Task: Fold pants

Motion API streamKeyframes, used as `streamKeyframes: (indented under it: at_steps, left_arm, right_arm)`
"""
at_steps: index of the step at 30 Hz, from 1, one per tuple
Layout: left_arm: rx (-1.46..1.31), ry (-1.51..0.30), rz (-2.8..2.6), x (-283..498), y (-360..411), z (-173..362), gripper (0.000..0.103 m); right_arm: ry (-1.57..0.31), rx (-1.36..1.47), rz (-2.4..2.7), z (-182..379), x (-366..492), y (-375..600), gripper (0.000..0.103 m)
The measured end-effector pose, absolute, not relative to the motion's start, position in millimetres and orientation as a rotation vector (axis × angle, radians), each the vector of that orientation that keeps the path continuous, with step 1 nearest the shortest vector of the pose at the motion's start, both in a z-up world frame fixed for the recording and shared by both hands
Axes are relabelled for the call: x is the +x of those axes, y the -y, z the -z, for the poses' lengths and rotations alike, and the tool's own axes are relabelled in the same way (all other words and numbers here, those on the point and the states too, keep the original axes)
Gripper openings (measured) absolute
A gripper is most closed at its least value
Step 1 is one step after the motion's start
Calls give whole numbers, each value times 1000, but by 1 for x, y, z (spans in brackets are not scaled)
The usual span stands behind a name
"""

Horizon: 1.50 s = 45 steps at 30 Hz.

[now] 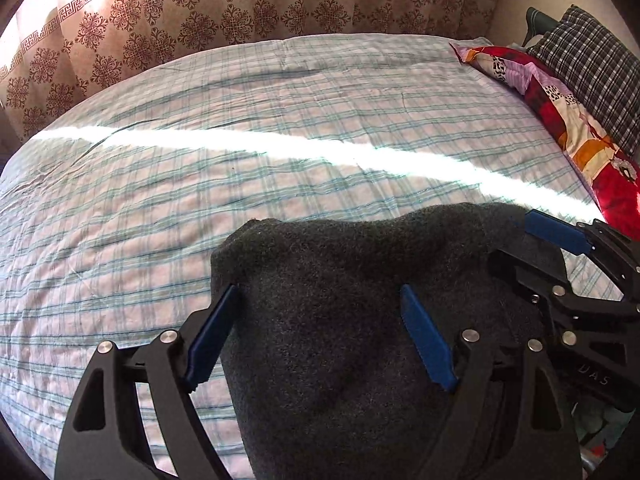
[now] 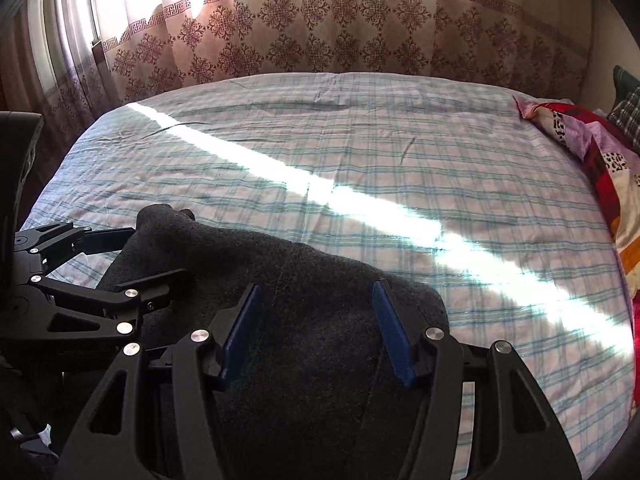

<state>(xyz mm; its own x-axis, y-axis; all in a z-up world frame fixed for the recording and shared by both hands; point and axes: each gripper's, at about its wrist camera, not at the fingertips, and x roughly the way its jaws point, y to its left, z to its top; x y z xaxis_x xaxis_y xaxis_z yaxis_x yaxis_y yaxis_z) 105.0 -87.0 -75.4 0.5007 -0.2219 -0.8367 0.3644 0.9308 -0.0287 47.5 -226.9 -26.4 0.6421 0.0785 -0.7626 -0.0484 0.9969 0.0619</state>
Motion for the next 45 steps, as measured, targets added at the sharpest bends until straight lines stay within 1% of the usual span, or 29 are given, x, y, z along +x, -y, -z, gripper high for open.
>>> streamKeyframes:
  at_steps: [3, 6, 11, 17, 23, 27, 28, 29, 34, 36, 38, 45]
  left_arm:
    - [165, -976, 377, 83, 81, 66, 84]
    - [186, -979, 411, 58, 75, 65, 84]
    - [208, -1020, 424, 22, 62, 78, 84]
    - [218, -1036, 425, -3, 56, 96, 84]
    - [203, -1031, 423, -6, 53, 101, 84]
    - [241, -1006, 385, -15, 56, 91, 90]
    - [253, -996, 377, -17, 58, 88, 91]
    - [267, -989, 369, -20, 59, 86, 94]
    - [274, -966, 367, -31, 63, 76, 94]
    - [288, -953, 367, -36, 66, 73, 94]
    - [292, -949, 367, -39, 68, 72, 94]
    - [274, -942, 350, -43, 66, 72, 94]
  right_arm:
    - [-860, 2, -80, 14, 15, 230, 62]
    - [-897, -8, -95, 19, -17, 234, 62]
    - [-978, -24, -96, 40, -52, 237, 62]
    - [-1079, 34, -83, 70, -59, 244, 67]
    - [-1066, 33, -80, 70, -63, 244, 68]
    - [-1012, -9, -54, 53, -71, 238, 68]
    - [-997, -10, -50, 49, -75, 237, 69]
    - [-992, -2, -51, 46, -77, 237, 71]
    - [-990, -11, -34, 39, -89, 232, 72]
    - [-1014, -16, -23, 43, -88, 232, 77]
    - [-1036, -7, -23, 48, -85, 233, 78]
    - [-1015, -7, -20, 47, -90, 234, 79]
